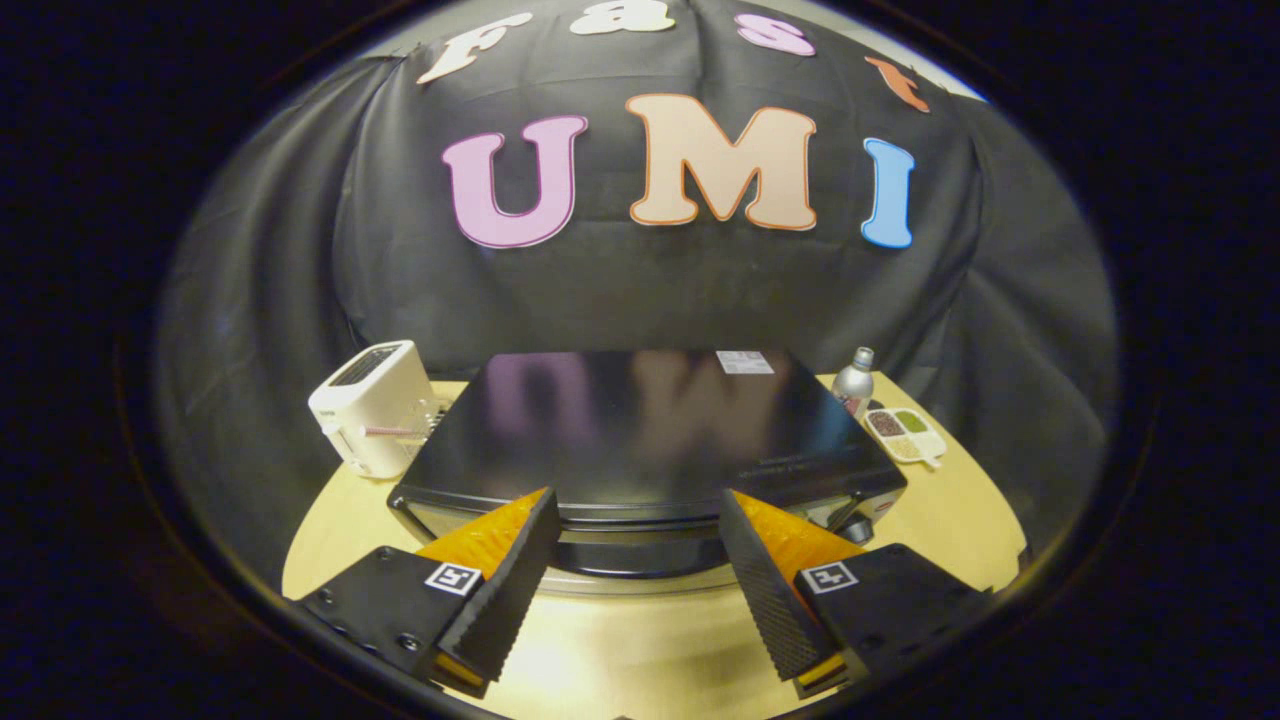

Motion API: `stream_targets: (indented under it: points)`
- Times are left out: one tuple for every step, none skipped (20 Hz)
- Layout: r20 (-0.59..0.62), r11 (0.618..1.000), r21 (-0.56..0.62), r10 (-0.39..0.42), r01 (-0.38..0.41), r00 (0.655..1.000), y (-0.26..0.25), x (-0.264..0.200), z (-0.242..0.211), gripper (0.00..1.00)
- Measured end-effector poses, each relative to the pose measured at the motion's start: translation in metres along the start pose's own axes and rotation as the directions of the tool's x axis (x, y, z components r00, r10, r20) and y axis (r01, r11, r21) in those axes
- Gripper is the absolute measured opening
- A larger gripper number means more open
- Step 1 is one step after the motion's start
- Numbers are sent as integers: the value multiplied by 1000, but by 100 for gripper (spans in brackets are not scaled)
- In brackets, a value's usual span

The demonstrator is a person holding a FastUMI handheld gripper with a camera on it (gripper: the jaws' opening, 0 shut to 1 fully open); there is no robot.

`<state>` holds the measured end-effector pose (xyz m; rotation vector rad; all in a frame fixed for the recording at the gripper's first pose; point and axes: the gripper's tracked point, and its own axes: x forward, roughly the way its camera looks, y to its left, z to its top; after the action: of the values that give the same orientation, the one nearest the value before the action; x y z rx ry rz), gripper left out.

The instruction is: Open the toaster oven, put the food inside, and close the toaster oven door.

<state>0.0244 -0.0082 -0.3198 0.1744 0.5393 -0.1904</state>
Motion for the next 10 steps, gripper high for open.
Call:
stream_targets:
  points:
    - [2, 1000, 15, 6, -6, 1000, 0, 0, 2, 100]
    - [5, 1000, 18, 6, -6, 1000, -2, 0, -2, 99]
    - [5, 1000, 12, 12, -12, 1000, -1, 0, -1, 99]
    - [5, 1000, 2, 17, -17, 1000, -1, 0, -2, 99]
    - [6, 1000, -4, 20, -20, 1000, -1, 1, -2, 99]
    - [3, 1000, -2, 21, -21, 1000, -3, 0, -2, 98]
    - [1, 1000, 1, 22, -22, 1000, -3, 0, -3, 98]
    - [-1, 1000, -4, 23, -23, 1000, -2, -2, -4, 98]
    - [-1, 1000, -9, 24, -25, 1000, -3, -3, -4, 98]
    - [-3, 1000, -10, 25, -25, 1000, -3, -4, -4, 98]
